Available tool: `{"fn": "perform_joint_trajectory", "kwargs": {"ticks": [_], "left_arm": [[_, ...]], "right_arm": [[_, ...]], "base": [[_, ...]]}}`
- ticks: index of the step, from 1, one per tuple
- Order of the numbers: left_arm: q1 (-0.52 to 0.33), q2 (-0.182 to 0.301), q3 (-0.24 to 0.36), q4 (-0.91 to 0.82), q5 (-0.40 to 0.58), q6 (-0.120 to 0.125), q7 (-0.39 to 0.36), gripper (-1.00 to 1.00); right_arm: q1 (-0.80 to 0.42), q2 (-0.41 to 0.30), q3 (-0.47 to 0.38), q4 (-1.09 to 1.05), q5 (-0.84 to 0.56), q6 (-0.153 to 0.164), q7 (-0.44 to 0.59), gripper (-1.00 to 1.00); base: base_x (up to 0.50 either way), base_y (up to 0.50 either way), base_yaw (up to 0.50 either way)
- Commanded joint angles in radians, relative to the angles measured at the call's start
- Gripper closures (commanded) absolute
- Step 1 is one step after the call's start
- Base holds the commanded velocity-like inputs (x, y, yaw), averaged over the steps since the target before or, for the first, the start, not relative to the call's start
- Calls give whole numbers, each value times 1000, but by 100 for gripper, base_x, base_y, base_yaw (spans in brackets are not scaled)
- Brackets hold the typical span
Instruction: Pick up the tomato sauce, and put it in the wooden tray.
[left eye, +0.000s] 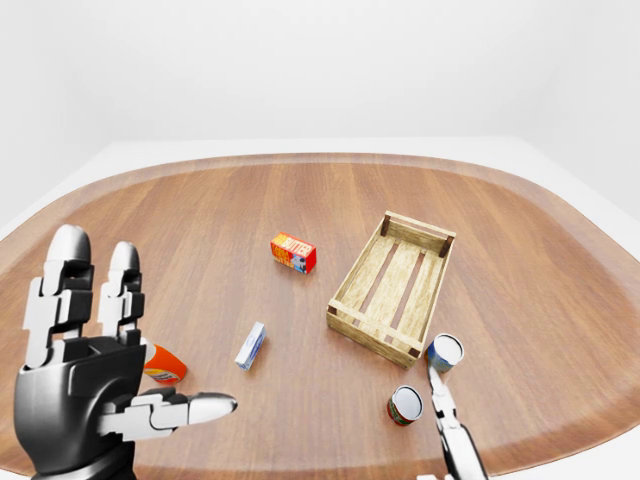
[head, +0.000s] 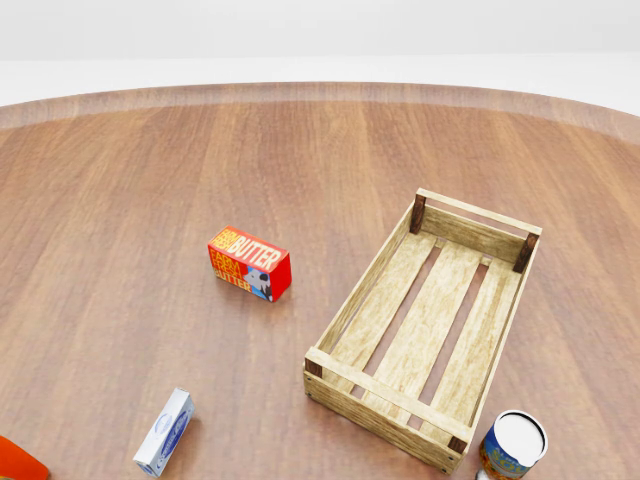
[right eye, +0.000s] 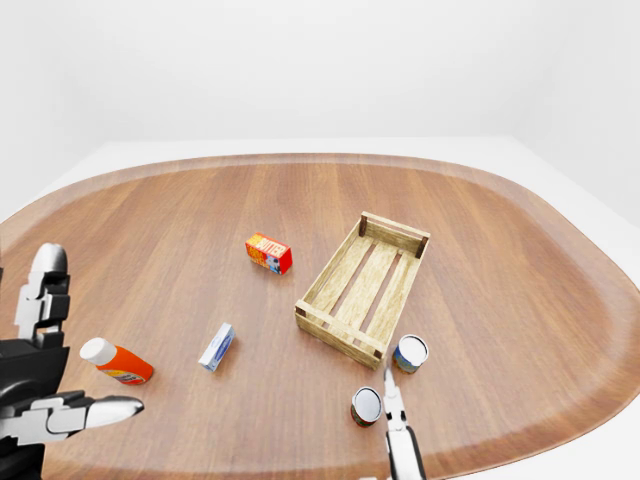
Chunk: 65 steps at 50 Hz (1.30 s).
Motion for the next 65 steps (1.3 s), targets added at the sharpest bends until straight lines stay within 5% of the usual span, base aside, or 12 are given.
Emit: {"fn": "perform_joint_trajectory", "kwargs": {"ticks": [1, 65], "left_arm": [[0, -1, 3, -2, -1, 0, -3, -100], [3, -6, -4, -2, 7, 0, -10, -100]], "right_arm": [[-10, 15, -15, 25, 0, 0, 14, -100], [-48, 84, -78, 132, -14, 0, 78, -100]], "base": [[0, 0, 0], [0, 0, 0]]}}
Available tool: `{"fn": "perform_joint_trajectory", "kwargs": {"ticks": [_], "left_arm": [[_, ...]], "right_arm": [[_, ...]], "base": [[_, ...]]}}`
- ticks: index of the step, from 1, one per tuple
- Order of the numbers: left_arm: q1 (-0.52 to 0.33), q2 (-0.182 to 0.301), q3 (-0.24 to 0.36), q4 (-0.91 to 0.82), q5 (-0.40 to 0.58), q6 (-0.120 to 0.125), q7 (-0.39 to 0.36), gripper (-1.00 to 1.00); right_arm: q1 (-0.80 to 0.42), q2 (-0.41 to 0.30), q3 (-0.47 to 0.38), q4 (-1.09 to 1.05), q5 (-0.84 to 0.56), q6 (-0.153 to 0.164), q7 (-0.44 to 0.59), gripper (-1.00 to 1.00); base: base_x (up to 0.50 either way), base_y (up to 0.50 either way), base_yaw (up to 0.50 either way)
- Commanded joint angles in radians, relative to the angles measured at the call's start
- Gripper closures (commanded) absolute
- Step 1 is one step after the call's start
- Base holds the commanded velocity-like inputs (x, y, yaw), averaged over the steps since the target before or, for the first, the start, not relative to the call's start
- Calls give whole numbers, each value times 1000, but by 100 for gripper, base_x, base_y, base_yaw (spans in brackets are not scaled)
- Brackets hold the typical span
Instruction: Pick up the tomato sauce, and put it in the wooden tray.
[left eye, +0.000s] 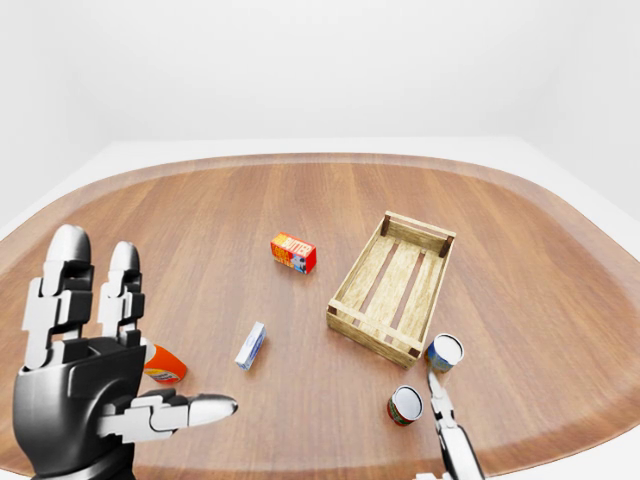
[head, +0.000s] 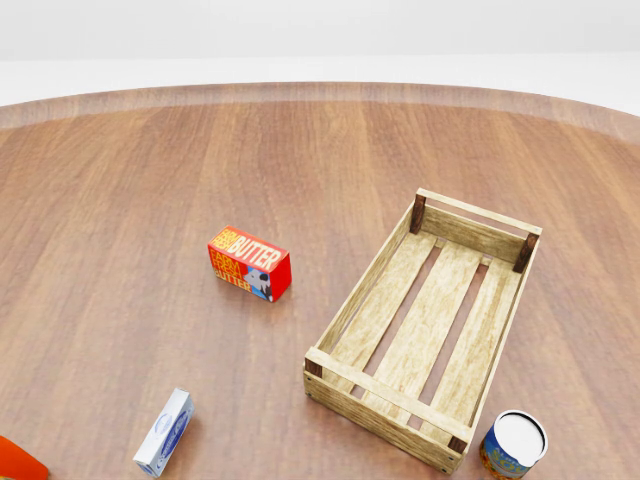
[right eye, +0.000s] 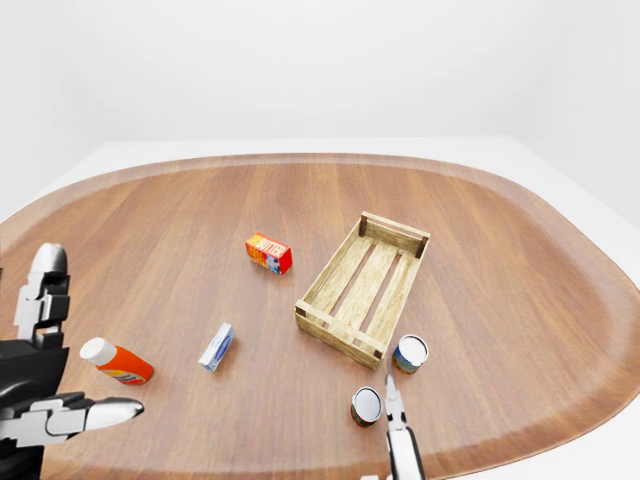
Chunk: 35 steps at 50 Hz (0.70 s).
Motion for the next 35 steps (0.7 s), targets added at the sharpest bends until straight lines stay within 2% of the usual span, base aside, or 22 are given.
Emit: {"fn": "perform_joint_trajectory", "kwargs": {"ticks": [1, 35], "left_arm": [[0, -1, -7, 6, 7, 0, -1, -100], [0, 2, 2, 1, -4, 0, -2, -100]], "right_arm": [[-7, 13, -14, 16, -3, 0, 13, -100], [-38, 39, -28, 54, -18, 0, 31, -100]], "base": [[0, 0, 0], [0, 0, 0]]}}
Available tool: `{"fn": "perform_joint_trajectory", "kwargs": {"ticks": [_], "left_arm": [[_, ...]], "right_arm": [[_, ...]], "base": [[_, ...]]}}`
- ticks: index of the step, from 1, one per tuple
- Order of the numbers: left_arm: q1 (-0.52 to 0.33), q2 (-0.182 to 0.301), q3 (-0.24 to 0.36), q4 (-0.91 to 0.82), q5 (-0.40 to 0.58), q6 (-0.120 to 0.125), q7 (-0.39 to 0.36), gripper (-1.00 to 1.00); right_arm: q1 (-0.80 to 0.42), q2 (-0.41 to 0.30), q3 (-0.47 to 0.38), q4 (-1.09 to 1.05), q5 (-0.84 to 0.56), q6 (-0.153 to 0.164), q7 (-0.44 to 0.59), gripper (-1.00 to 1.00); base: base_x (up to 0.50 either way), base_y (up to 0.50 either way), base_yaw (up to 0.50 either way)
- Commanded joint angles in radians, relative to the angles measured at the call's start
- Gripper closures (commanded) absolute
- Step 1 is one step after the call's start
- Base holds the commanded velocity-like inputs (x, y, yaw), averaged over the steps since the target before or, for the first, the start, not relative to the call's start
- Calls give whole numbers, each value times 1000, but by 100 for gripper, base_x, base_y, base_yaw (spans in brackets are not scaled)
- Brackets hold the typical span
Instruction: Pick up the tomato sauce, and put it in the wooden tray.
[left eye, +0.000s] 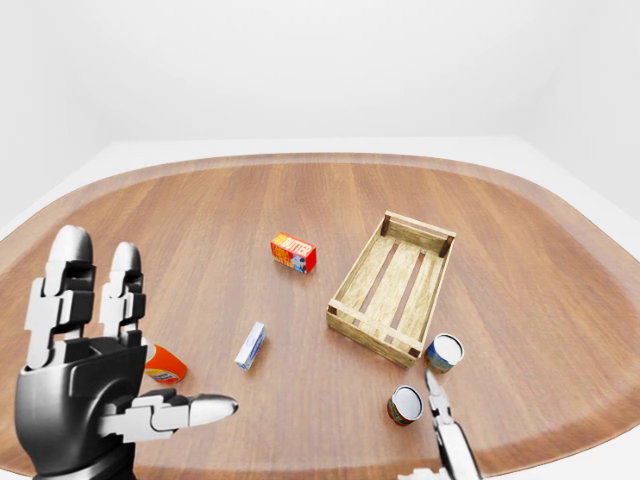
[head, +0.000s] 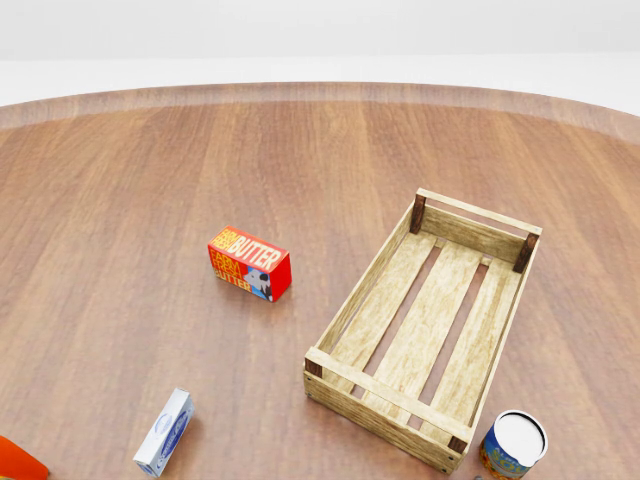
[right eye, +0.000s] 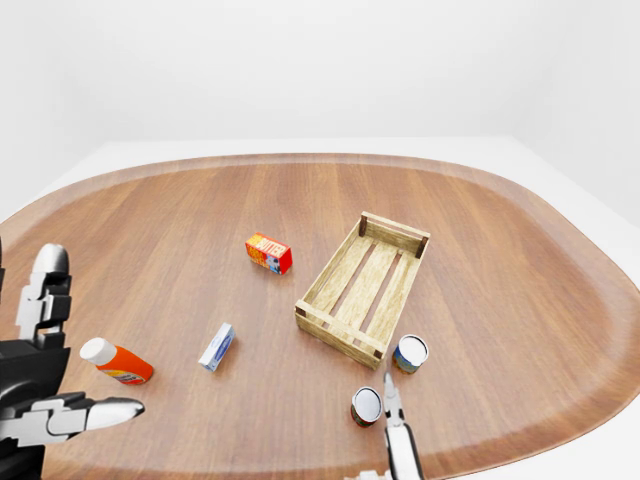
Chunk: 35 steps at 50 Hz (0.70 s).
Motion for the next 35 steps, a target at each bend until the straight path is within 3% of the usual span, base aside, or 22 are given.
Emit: {"fn": "perform_joint_trajectory", "kwargs": {"ticks": [1, 35], "left_arm": [[-1, 0, 4, -4, -3, 0, -2, -100], [2, -6, 10, -11, -4, 0, -10, -100]], "right_arm": [[-11, 8, -6, 22, -1, 0, 5, -100], [-41, 33, -35, 80, -8, 0, 25, -100]], "base": [[0, 0, 0], [0, 0, 0]]}}
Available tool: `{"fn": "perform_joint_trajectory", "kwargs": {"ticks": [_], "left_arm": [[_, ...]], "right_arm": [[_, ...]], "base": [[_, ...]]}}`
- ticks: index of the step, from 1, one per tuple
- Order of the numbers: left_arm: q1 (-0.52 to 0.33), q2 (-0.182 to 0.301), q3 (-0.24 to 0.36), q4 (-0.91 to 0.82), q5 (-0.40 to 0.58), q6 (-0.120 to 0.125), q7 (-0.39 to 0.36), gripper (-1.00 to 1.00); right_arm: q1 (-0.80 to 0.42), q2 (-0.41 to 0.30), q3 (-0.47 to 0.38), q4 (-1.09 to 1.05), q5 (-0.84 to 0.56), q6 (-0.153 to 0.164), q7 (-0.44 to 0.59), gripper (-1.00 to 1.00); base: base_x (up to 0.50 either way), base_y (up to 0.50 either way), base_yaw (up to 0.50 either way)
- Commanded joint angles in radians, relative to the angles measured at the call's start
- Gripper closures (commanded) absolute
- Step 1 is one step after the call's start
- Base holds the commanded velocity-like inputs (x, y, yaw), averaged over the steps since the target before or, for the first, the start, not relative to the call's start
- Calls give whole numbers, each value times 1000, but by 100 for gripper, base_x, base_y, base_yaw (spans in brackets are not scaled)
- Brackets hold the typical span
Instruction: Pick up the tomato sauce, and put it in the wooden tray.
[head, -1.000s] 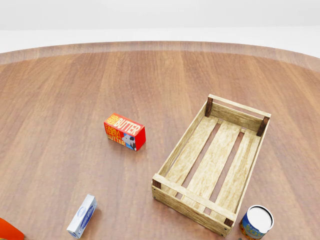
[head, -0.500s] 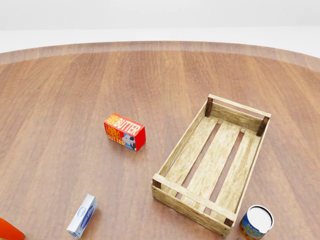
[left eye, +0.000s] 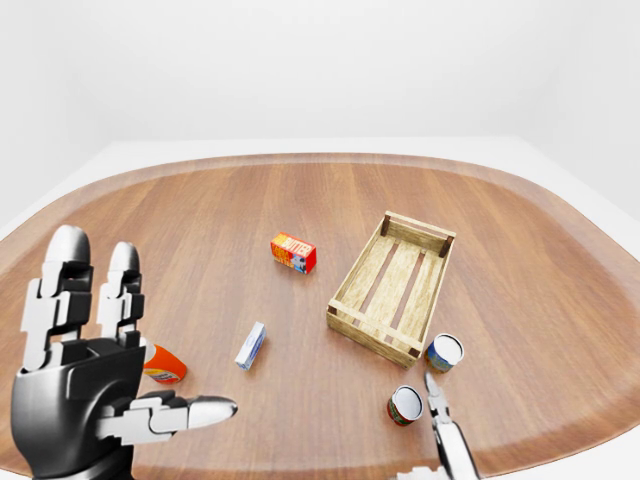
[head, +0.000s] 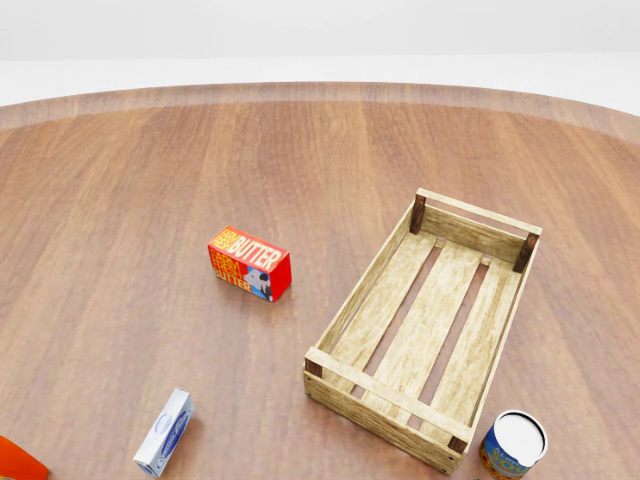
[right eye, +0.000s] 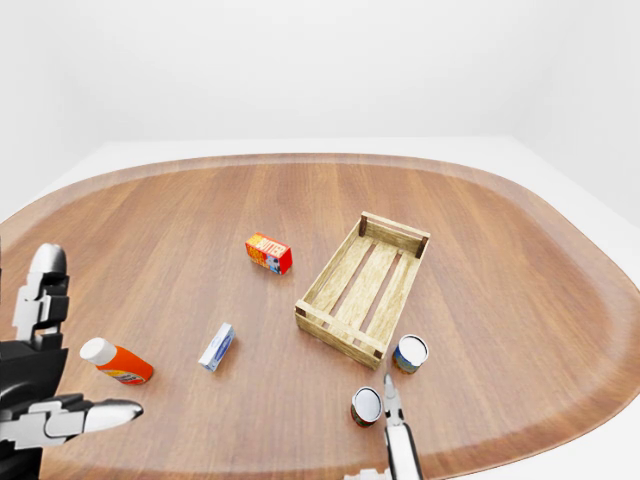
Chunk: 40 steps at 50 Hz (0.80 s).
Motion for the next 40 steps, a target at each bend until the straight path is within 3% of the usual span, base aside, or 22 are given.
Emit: {"fn": "perform_joint_trajectory", "kwargs": {"ticks": [1, 40], "left_arm": [[0, -1, 3, -2, -1, 0, -2, -100], [-3, -2, 6, -13, -4, 0, -1, -100]], "right_arm": [[-9, 9, -10, 15, -3, 0, 8, -100], [-39, 42, -60, 62, -16, 0, 41, -100]], "base": [[0, 0, 0], [0, 0, 0]]}}
